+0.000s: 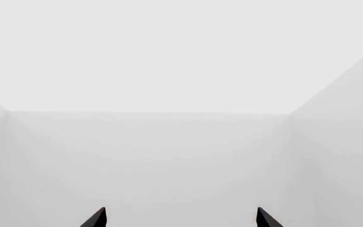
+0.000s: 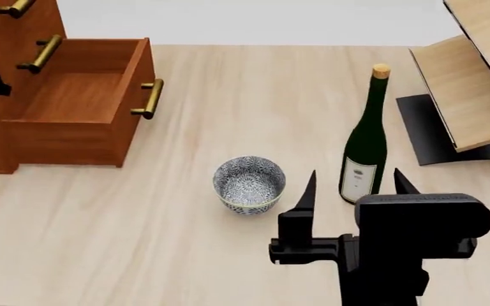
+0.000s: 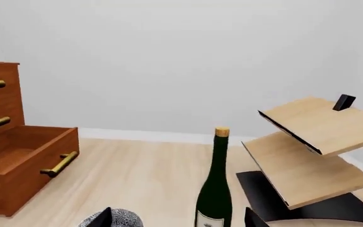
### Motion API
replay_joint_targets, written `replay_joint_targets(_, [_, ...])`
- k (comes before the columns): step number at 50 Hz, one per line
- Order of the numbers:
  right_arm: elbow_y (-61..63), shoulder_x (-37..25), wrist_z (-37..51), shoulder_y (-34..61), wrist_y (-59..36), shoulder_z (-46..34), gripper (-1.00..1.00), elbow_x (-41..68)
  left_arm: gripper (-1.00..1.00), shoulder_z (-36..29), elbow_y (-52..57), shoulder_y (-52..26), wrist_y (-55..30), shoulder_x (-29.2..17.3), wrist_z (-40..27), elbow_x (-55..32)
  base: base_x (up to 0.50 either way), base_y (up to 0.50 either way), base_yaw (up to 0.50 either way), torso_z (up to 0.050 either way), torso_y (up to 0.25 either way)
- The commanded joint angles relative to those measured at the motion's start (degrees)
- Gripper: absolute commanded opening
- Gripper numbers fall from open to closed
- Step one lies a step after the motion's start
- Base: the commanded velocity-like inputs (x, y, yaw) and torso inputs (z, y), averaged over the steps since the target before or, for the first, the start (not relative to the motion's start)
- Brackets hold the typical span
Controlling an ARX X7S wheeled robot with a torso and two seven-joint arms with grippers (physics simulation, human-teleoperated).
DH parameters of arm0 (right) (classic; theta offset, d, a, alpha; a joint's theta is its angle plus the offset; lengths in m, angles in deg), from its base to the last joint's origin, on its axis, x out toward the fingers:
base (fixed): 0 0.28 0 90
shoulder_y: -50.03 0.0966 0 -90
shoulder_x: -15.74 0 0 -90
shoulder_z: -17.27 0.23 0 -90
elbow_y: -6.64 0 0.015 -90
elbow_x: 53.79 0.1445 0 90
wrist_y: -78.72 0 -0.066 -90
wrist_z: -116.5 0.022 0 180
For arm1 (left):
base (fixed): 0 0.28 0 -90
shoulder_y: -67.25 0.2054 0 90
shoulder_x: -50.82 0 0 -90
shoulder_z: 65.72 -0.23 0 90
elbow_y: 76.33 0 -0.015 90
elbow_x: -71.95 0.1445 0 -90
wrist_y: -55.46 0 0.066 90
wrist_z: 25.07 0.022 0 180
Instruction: Close the bottom drawer of the cabinet and open the top drawer.
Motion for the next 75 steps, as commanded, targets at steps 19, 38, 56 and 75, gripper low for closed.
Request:
replay_joint_targets(19, [0.2, -0.7, 0.6, -0.4, 0.1, -1.5, 1.0, 0.2, 1.0, 0.4, 0.1, -0.2, 0.6, -1.2, -1.0, -0.4, 0.0, 0.5, 0.0, 0.0, 0.0])
replay_joint_targets(38, [-0.3, -1.1, 0.6, -0.7, 1.0, -1.6, 1.0, 1.0, 1.0, -0.7, 0.1, -0.9, 0.7, -1.6, -1.7, -0.3, 0.0, 0.5, 0.0, 0.0, 0.0])
replay_joint_targets(56, [0.2, -1.7, 1.1, -1.7, 1.6, -0.9, 1.0, 1.8, 1.0, -1.7, -0.2, -1.1, 1.1, -1.9, -2.2, -0.3, 0.0, 0.5, 0.0, 0.0, 0.0])
replay_joint_targets(75, [1.7, -1.7, 3.0, -2.5, 1.6, 1.1, 1.0, 2.7, 1.0, -2.3, -0.1, -1.7, 0.8, -2.1, -2.8, -1.0, 0.04, 0.12, 0.0, 0.0, 0.0])
